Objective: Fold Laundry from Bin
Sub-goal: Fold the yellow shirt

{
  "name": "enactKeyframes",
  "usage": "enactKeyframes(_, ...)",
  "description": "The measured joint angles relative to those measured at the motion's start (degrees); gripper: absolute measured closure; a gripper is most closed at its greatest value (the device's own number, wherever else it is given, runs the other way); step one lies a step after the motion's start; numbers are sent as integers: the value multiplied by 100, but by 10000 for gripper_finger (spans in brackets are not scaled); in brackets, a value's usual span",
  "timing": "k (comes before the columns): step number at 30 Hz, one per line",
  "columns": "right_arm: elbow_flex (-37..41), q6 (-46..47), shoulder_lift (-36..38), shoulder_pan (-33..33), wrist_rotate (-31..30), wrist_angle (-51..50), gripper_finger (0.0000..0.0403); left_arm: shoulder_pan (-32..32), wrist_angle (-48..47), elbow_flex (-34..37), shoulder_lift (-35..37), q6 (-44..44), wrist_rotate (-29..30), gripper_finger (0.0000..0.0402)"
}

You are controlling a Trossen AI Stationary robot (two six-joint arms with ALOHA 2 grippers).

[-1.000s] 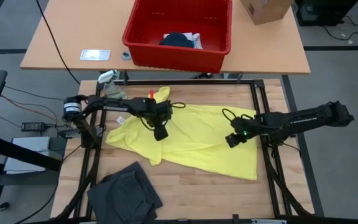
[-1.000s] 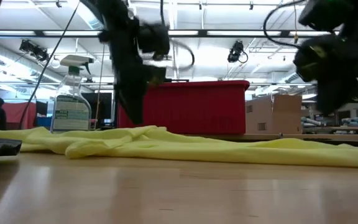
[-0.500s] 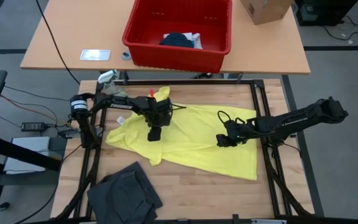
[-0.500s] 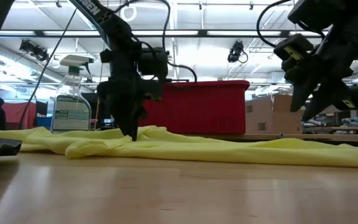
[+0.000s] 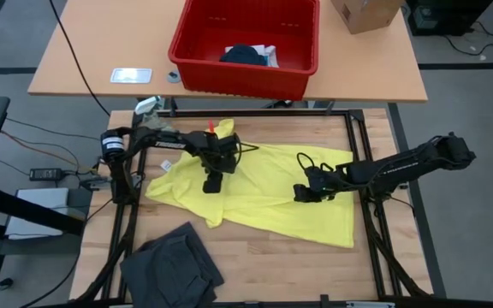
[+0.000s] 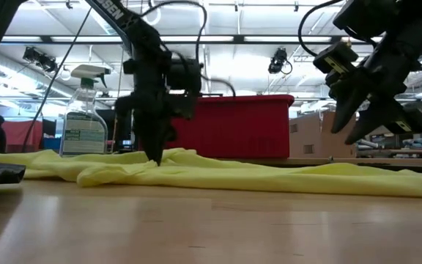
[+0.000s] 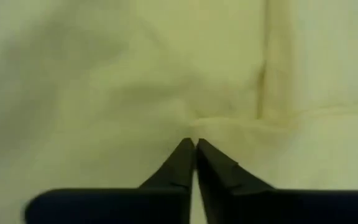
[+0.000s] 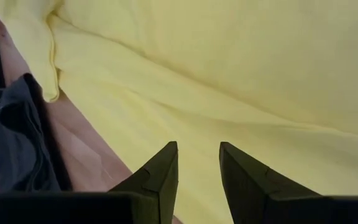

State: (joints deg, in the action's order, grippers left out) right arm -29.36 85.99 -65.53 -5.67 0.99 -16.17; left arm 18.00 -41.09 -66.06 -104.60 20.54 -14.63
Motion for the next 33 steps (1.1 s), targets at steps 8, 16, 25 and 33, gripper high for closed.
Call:
enactKeyframes(8, 0, -143, -1, 0, -7, 168, 278, 132, -962, -740, 243, -166, 161, 398)
enactKeyframes(16, -4, -498, -375, 29, -292, 911, 278, 622, -1939, -1128, 766, -1698, 1257, 400)
enactKeyframes(25, -38, -1230, -1864, 556, -101, 3494, 278, 1435, -1976, -1126, 1176, -2294, 2446, 401)
enactKeyframes(33, -1967, -2675, -3915, 1665, 946, 4173, 278, 1726, -2028, -1122, 1176, -2165, 2450, 401)
